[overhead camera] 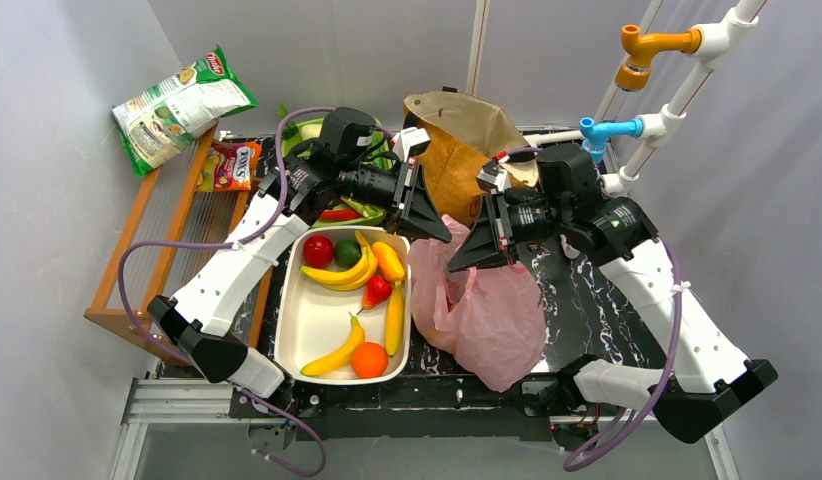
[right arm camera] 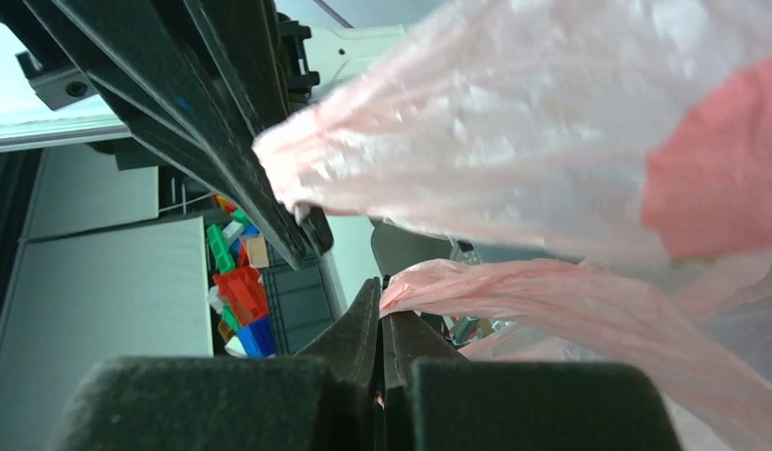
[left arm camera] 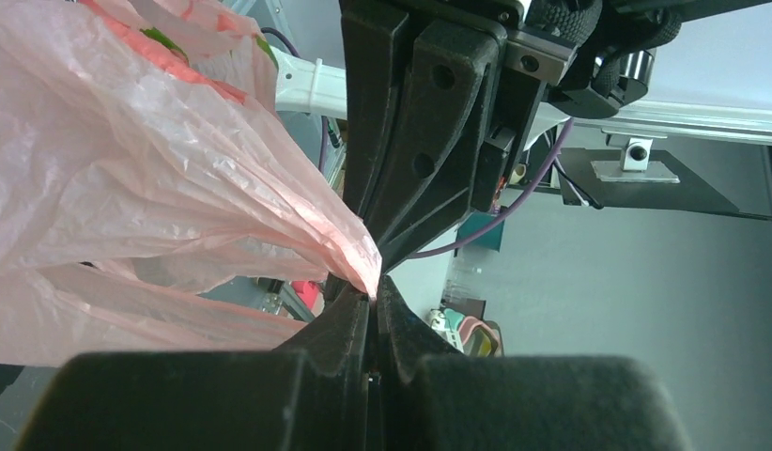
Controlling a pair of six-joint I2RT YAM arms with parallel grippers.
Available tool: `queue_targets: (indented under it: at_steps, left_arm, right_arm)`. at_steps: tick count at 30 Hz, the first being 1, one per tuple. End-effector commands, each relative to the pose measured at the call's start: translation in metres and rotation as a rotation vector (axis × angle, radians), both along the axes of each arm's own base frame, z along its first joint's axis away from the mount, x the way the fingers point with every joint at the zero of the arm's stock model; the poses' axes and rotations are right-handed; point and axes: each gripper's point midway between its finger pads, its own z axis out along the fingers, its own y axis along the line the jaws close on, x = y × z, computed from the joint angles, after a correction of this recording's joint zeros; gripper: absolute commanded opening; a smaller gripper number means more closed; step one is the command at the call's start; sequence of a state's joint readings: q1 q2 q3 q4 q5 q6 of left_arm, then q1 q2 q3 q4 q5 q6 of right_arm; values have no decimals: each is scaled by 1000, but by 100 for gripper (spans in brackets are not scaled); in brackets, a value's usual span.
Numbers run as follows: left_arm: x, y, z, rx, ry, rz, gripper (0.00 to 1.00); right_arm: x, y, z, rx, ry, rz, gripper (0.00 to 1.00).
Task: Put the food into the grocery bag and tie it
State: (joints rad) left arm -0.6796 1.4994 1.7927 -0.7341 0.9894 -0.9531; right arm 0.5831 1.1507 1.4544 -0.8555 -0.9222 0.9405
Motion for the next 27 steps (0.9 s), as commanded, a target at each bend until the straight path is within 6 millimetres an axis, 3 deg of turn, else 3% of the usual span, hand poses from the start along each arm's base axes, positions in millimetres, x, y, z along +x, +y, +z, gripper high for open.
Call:
queue_targets:
  at_steps: [1, 6, 9, 13, 16, 21, 27]
  left_arm:
    - [-11, 8, 10, -35, -31, -22, 1]
    - [2, 2, 15, -67, -50, 48, 2]
    - [6, -6, 18, -153, -32, 52, 9]
    - [0, -6, 3, -165, 20, 14, 20]
    - [-2, -1, -1, -162, -30, 26, 30]
    - [-7, 10, -7, -111, -105, 15, 59]
    - [12, 40, -12, -52, -183, 133, 64]
  right_arm:
    - [-6, 13, 26, 174, -69, 135, 1]
    - [-14, 19, 20, 206, -48, 229, 1]
    - [-18, 17, 14, 229, -52, 261, 1]
    - [-20, 16, 2, 247, -32, 276, 1]
    - [-20, 17, -5, 259, -13, 288, 1]
    - [-19, 18, -10, 261, 3, 311, 1]
    - [-19, 17, -11, 259, 11, 322, 1]
